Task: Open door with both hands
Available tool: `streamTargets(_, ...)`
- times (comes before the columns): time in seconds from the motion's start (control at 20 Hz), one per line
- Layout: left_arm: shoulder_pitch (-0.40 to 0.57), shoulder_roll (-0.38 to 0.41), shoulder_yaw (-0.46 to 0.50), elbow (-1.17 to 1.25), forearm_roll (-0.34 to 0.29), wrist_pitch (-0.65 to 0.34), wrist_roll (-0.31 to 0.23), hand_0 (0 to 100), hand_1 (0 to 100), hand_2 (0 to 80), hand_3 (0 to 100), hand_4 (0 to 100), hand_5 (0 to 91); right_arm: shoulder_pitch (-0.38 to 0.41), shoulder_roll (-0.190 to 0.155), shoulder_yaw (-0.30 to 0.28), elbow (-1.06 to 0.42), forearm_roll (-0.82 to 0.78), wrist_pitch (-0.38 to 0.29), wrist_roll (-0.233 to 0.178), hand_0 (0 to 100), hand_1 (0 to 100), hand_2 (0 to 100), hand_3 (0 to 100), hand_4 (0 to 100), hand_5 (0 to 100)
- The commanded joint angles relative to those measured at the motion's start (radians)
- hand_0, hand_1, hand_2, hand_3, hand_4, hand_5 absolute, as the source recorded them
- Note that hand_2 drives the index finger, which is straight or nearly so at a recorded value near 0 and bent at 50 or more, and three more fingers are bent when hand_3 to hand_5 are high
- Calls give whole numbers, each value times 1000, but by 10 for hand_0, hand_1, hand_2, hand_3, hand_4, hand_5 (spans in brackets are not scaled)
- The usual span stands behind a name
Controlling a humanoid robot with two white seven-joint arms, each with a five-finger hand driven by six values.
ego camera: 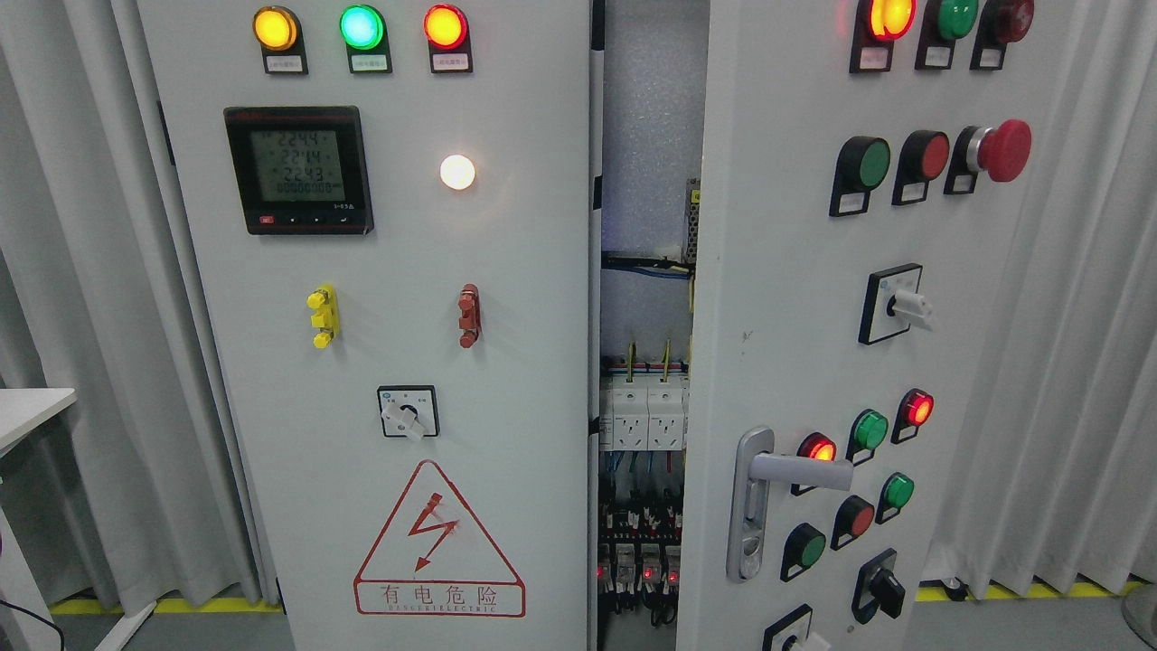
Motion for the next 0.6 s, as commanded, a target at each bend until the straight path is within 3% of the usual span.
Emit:
streamTargets(0.0, 1, 7, 1, -17, 0, 0, -1, 295, 0, 26, 27, 38, 0, -31, 0, 0, 0, -6, 0, 0, 218, 0, 0, 0, 0, 0)
streamTargets(0.25, 16, 11, 1, -66, 0, 0, -2, 295, 0, 27, 27, 39, 0, -31, 0, 0, 0, -6, 0, 0, 218, 0, 0, 0, 0, 0)
streamTargets(0.35, 48, 16, 1, -185, 0, 0, -30, 295, 0, 27, 27, 38, 0, -31, 0, 0, 0, -6, 0, 0, 218, 0, 0, 0, 0, 0)
streamTargets(0.45, 98, 43, 1, -381, 0, 0, -144, 295, 0, 27, 27, 38, 0, -31, 0, 0, 0, -6, 0, 0, 218, 0, 0, 0, 0, 0)
streamTargets(0.5, 126, 53, 3, -476, 2, 0, -222, 296, 0, 27, 27, 38, 0, -31, 0, 0, 0, -6, 0, 0, 218, 0, 0, 0, 0, 0)
streamTargets(0.55, 152, 62, 4, -579, 2, -1, -334, 296, 0, 27, 27, 38, 0, -31, 0, 0, 0, -6, 0, 0, 218, 0, 0, 0, 0, 0)
